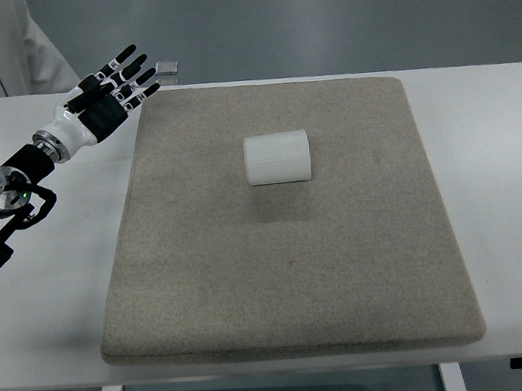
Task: Upright white cup
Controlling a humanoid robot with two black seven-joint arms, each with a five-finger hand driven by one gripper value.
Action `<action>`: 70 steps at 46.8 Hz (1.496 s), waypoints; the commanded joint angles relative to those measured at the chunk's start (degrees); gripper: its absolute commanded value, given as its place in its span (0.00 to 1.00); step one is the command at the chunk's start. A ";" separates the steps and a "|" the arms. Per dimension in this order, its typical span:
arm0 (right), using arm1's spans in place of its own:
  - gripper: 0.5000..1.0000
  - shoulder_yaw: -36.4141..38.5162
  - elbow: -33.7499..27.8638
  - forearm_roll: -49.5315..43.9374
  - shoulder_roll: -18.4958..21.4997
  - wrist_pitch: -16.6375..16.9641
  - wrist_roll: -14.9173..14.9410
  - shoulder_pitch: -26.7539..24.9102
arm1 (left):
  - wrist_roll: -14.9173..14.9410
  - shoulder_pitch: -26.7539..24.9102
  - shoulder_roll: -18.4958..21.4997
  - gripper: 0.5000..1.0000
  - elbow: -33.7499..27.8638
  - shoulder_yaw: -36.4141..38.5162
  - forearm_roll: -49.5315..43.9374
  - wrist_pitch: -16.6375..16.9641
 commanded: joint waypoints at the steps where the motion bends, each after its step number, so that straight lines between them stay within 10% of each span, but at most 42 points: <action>1: 0.86 0.00 0.07 0.02 0.00 0.00 0.00 0.00 | 0.00 0.00 0.08 0.99 0.00 0.02 0.05 -0.05; 70: 0.86 0.00 -0.02 0.02 0.00 0.00 0.00 0.00 | -0.09 -1.76 0.17 0.99 0.00 0.02 1.28 -0.14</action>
